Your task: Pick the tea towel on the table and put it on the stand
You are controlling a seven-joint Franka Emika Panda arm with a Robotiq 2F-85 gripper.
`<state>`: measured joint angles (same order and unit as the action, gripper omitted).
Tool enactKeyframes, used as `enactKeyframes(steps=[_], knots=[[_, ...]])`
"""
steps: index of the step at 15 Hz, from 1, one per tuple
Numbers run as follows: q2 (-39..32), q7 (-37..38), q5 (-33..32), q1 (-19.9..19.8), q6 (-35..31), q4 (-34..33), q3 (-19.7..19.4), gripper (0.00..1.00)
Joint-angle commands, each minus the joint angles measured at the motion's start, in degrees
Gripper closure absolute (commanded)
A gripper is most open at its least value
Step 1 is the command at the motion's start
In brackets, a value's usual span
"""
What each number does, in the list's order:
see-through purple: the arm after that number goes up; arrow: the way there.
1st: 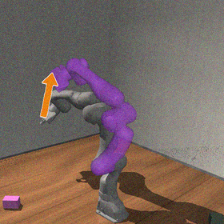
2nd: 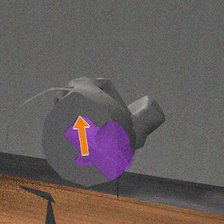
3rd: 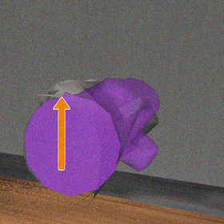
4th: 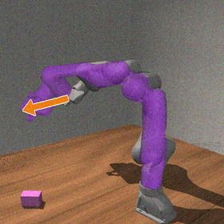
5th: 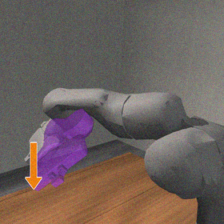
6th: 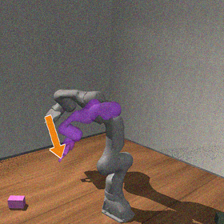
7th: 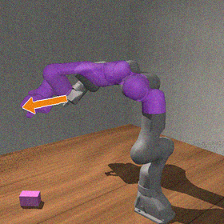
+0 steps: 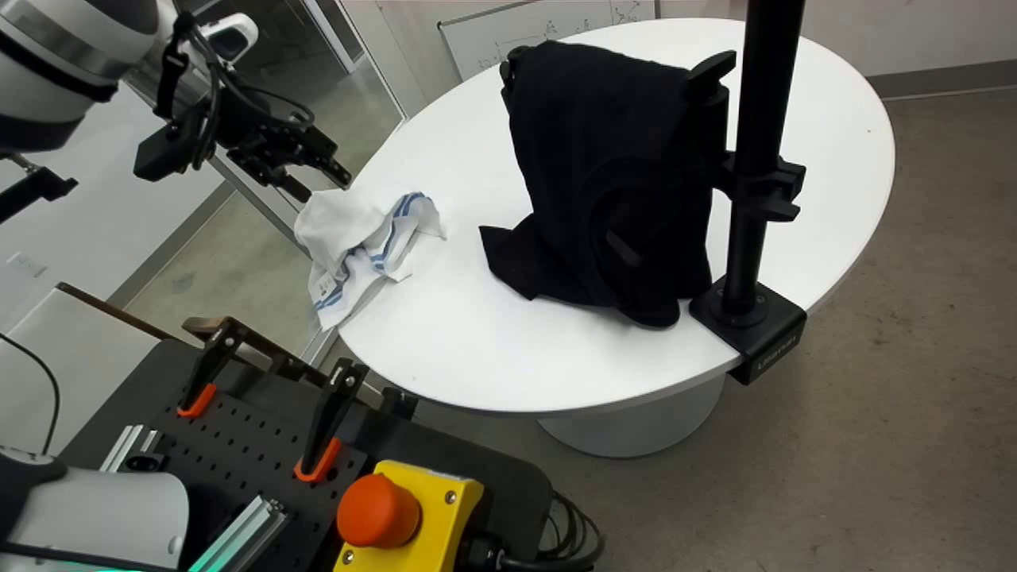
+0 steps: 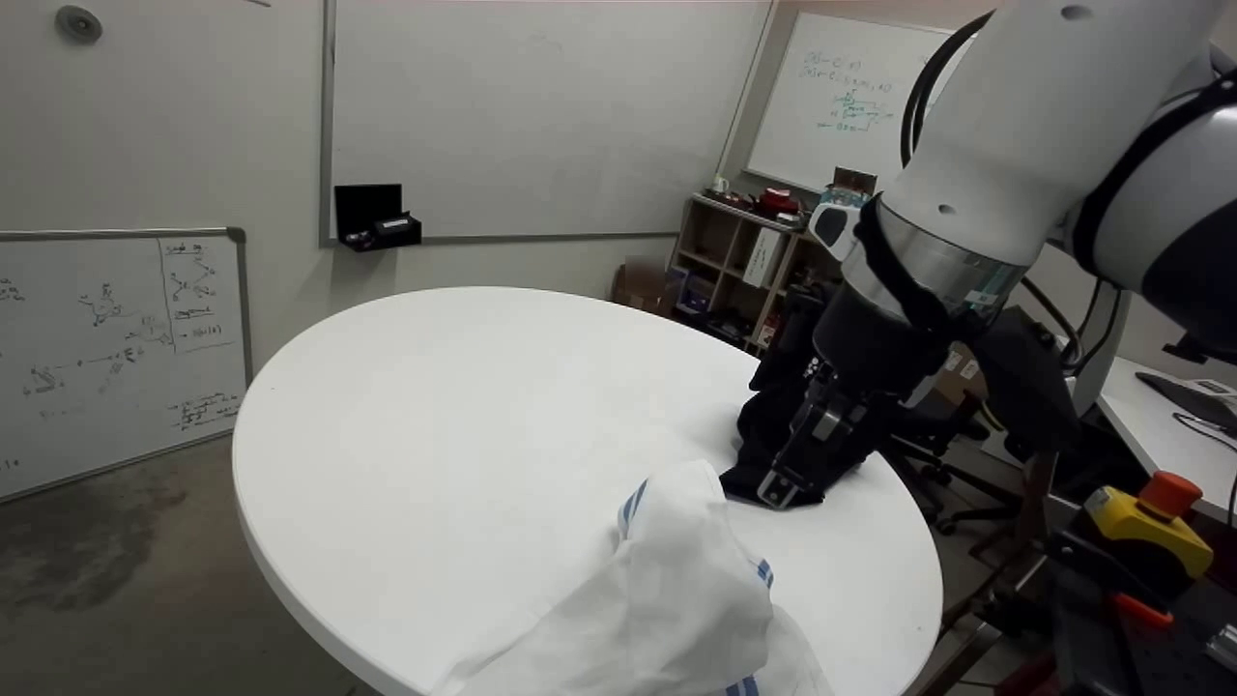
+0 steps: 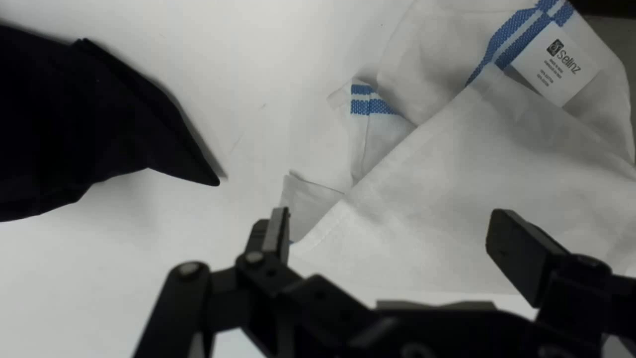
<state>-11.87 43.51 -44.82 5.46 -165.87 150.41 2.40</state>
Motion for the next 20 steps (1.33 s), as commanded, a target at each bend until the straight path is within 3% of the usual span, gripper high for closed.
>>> enactKeyframes(steps=[1,8,14,20], knots=[[0.32,6.04,-8.31,0.89,-6.16,1.39,-4.13,0.00],[-5.18,10.23,-19.38,1.01,-17.64,0.19,-9.23,0.00],[-13.22,8.35,-18.05,0.84,-26.31,-2.25,-11.44,0.00],[-22.74,7.42,-16.59,0.25,-31.46,-6.40,-10.86,0.00]])
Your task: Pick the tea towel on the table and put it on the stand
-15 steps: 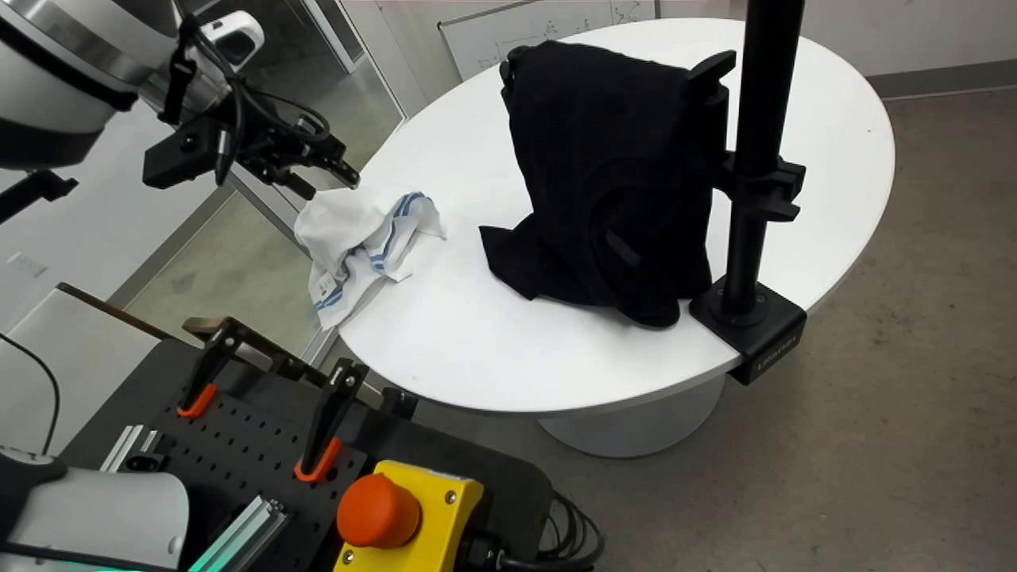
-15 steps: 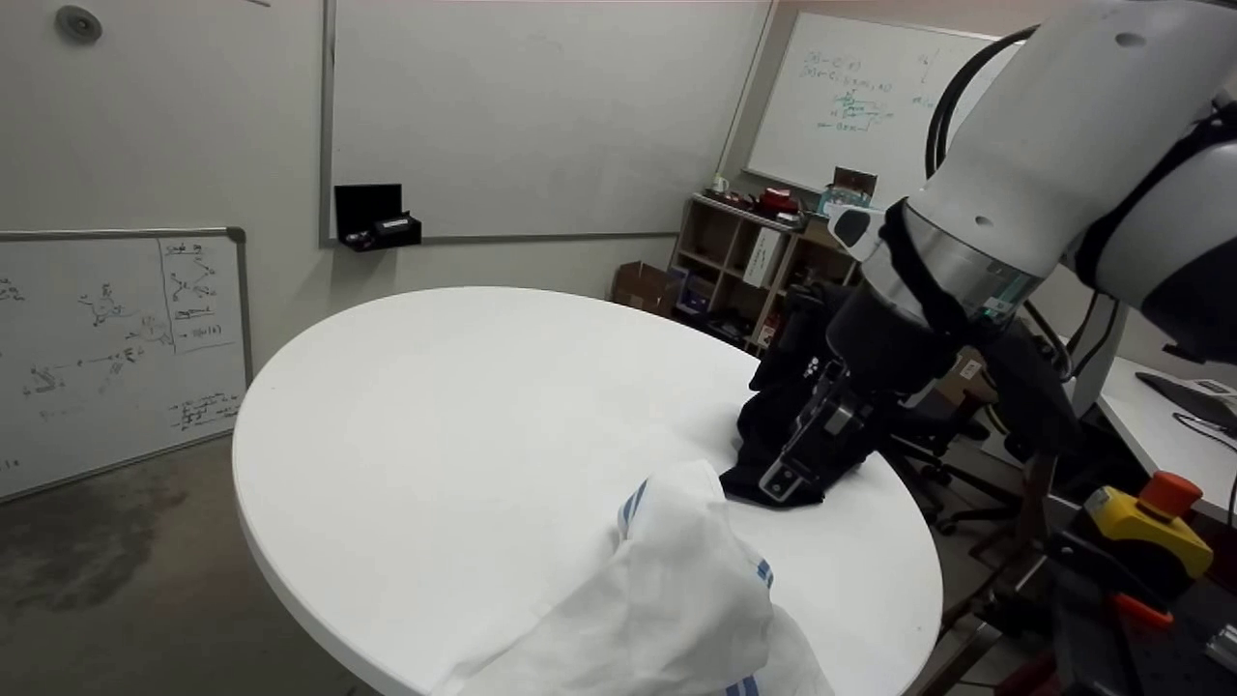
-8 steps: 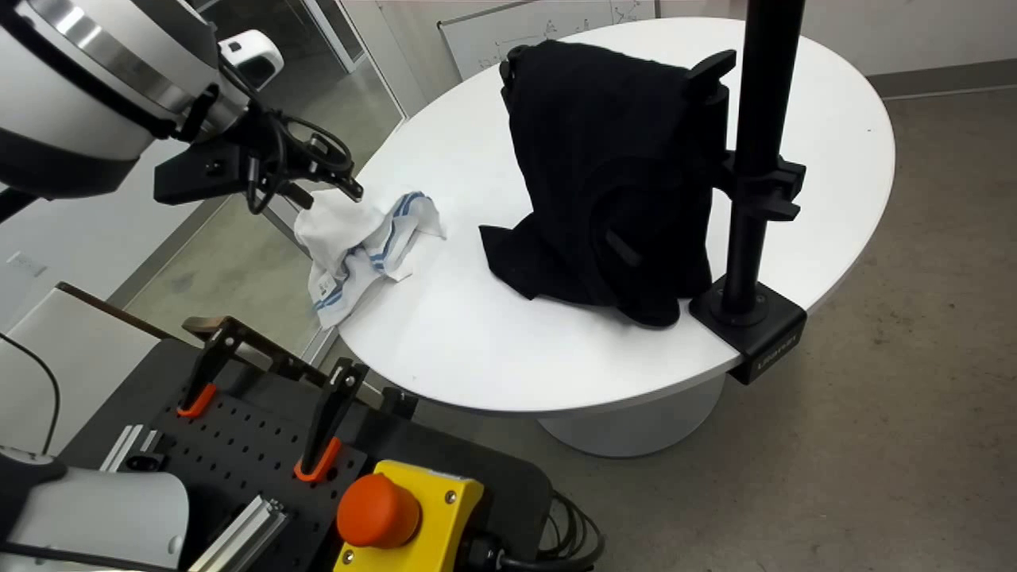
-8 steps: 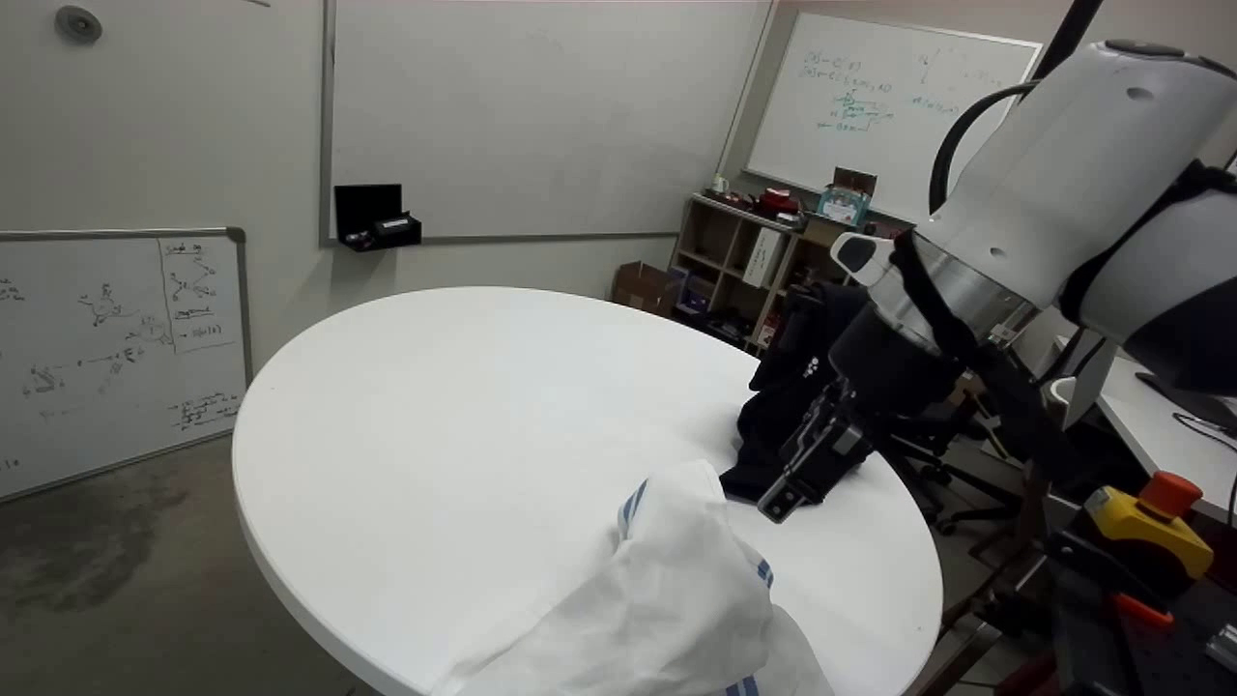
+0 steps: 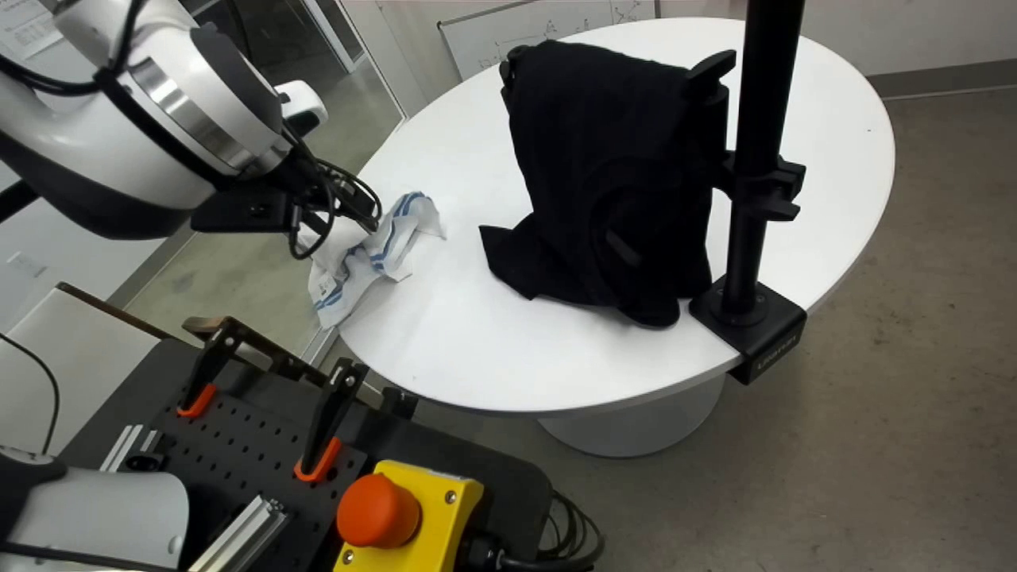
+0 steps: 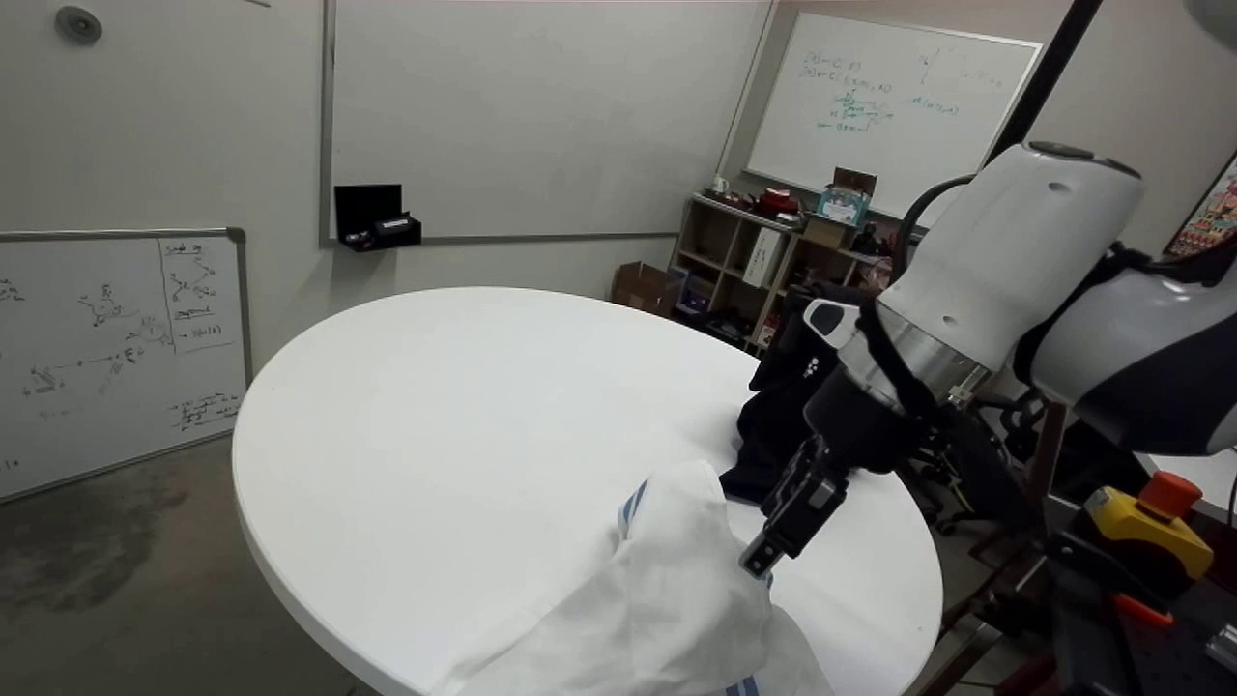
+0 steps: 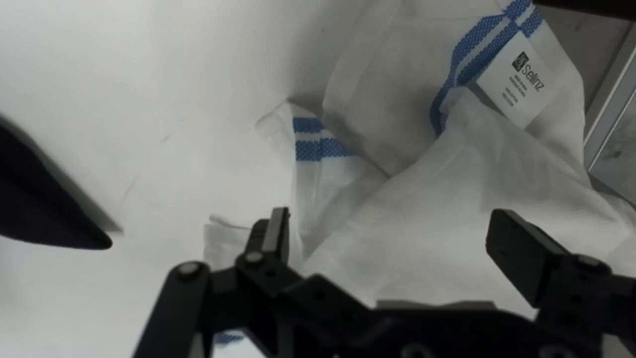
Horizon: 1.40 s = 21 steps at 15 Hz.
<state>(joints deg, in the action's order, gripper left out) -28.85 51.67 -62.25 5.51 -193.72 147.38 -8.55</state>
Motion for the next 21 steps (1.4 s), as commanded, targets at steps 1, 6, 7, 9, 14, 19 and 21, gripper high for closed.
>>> enactKeyframes(steps=[1,6,7,9,14,19,21], knots=[[-7.00,-0.72,0.82,0.12,-4.16,-4.03,0.37,0.00],[-11.58,-0.46,0.87,0.52,-4.88,-7.53,1.72,0.00],[-12.17,-0.42,0.70,0.31,-4.74,-8.13,2.08,0.00],[-13.06,-0.34,0.64,0.22,-4.63,-9.08,2.49,0.19],[-13.99,-0.12,0.70,0.28,-4.40,-10.21,2.80,0.52],[-13.72,-0.05,0.56,0.43,-3.96,-10.13,2.71,0.81],[-13.27,-0.16,0.57,0.78,-3.79,-9.80,2.41,0.54]])
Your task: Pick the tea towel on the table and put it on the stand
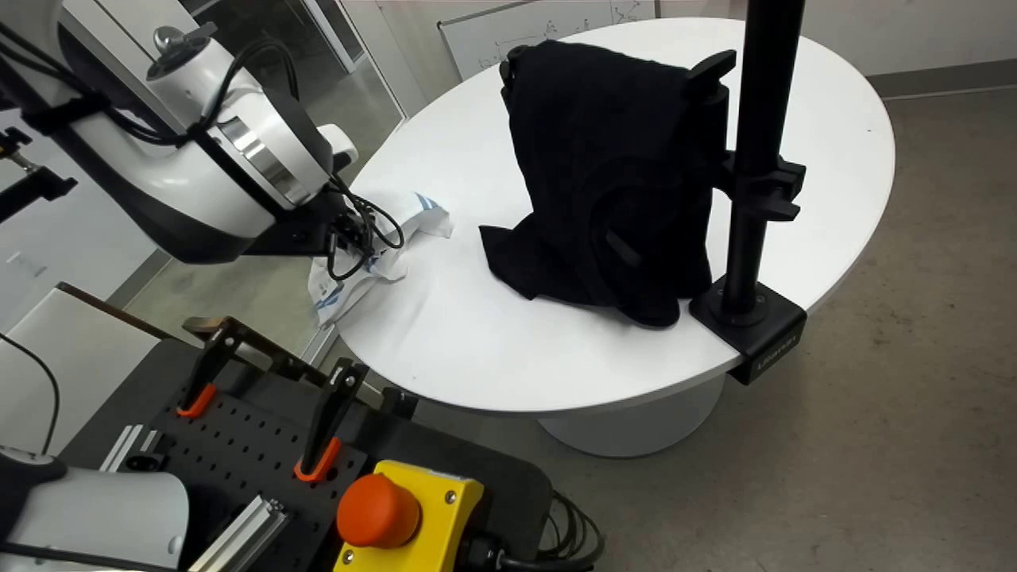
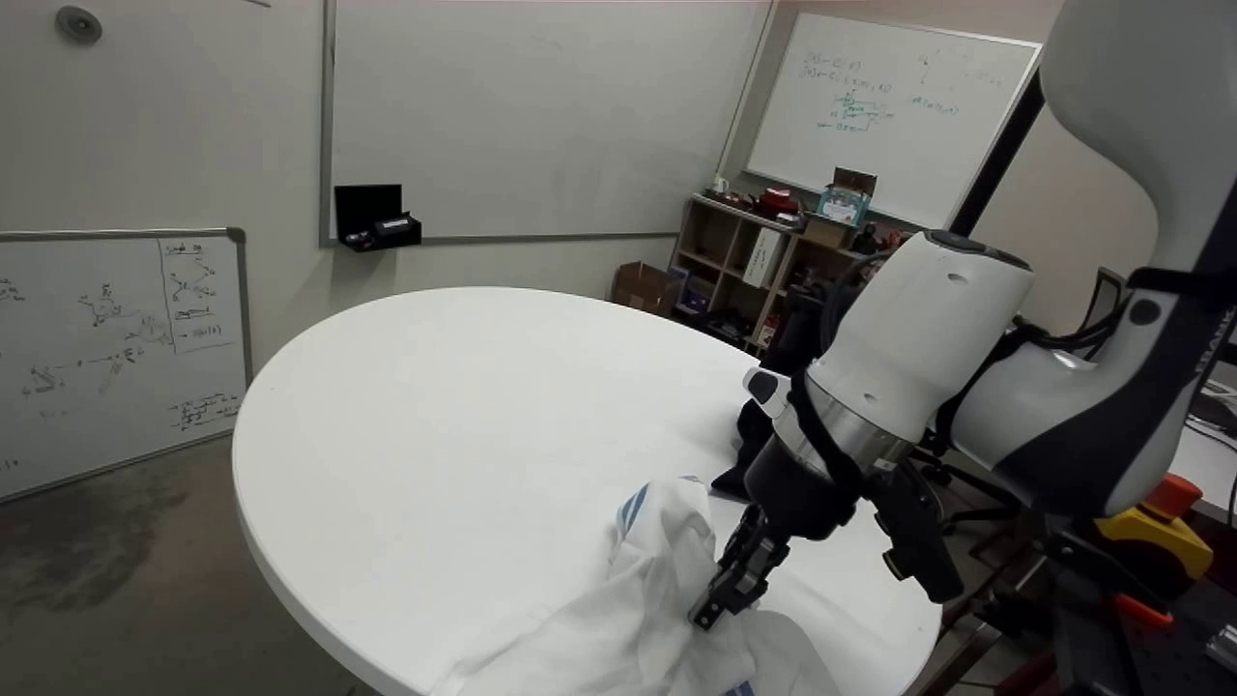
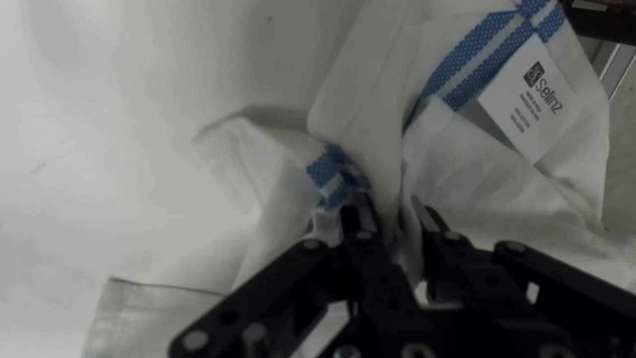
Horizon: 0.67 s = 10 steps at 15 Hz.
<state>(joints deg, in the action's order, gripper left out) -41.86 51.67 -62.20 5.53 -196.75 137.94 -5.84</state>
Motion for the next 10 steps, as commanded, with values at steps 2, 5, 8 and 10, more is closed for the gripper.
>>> enactKeyframes(steps=[2,5,8,10], knots=[[0.13,-0.09,0.58,0.87,-0.70,-0.07,-0.47,0.62],[1.39,-0.38,0.62,1.57,-1.28,0.72,-1.18,0.88],[2.53,-0.62,0.81,2.89,-1.22,1.07,-2.08,1.00],[3.28,-0.68,0.89,3.88,-1.19,1.27,-2.69,0.99]])
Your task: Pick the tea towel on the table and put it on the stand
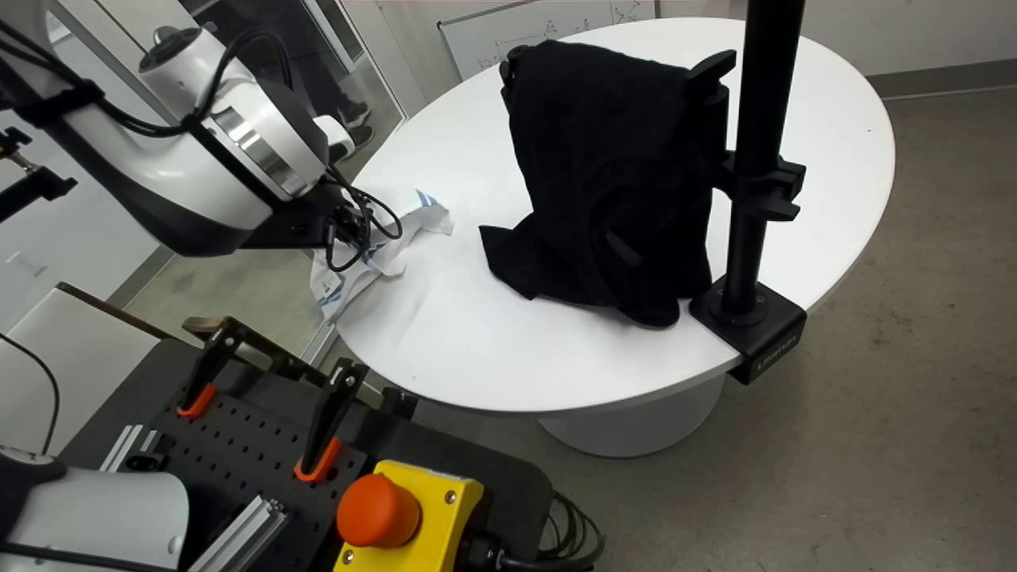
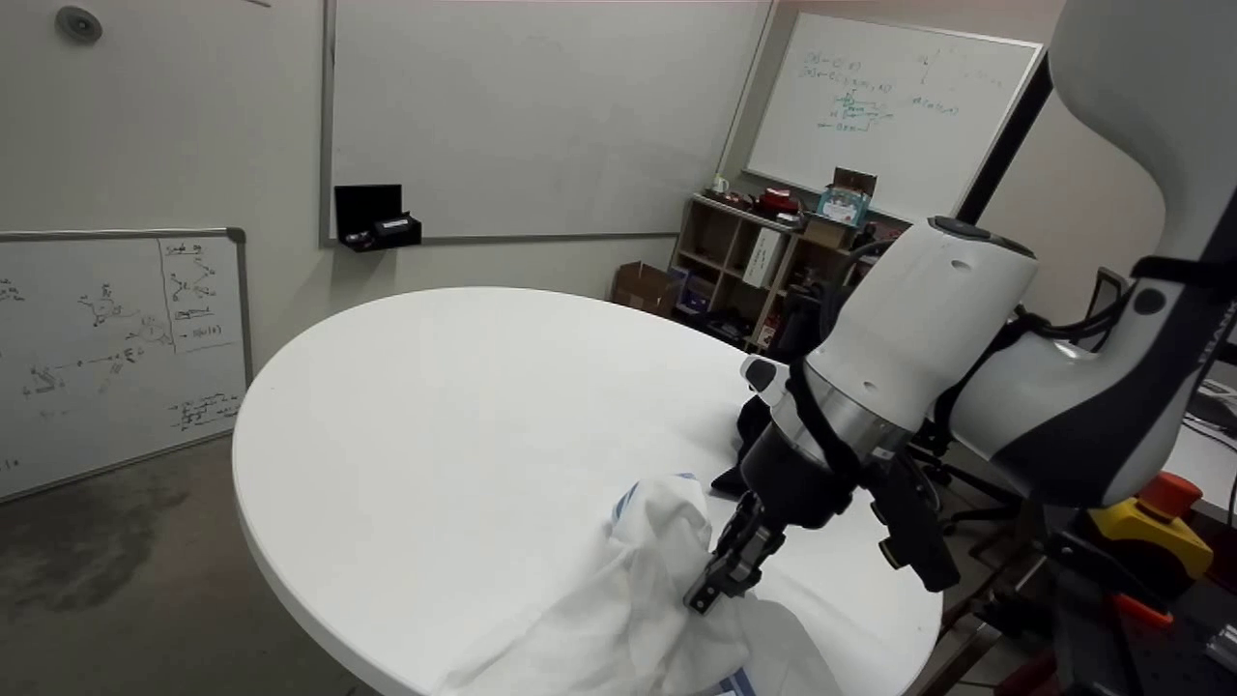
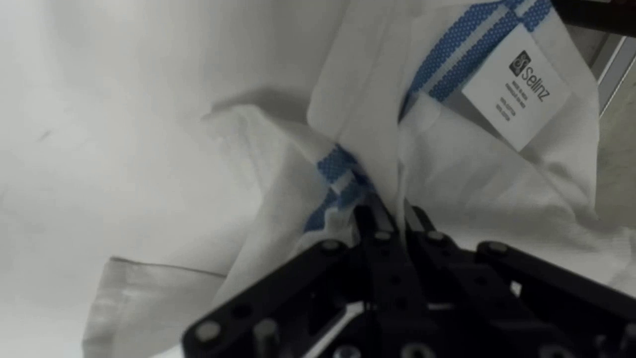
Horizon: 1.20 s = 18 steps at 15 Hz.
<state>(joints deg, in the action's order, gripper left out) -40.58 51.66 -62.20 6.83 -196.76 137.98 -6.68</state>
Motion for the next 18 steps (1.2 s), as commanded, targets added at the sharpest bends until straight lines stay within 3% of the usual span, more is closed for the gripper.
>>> enactKeyframes(steps=[1,9,14,18], knots=[[2.41,-0.70,0.87,3.16,-1.14,1.40,-2.20,0.99],[12.63,-1.37,0.32,10.56,-0.22,8.07,-9.15,0.99],[24.52,-2.81,0.13,17.38,1.88,14.98,-17.17,0.99],[36.15,-4.86,-0.50,22.73,7.98,19.29,-24.57,0.99]])
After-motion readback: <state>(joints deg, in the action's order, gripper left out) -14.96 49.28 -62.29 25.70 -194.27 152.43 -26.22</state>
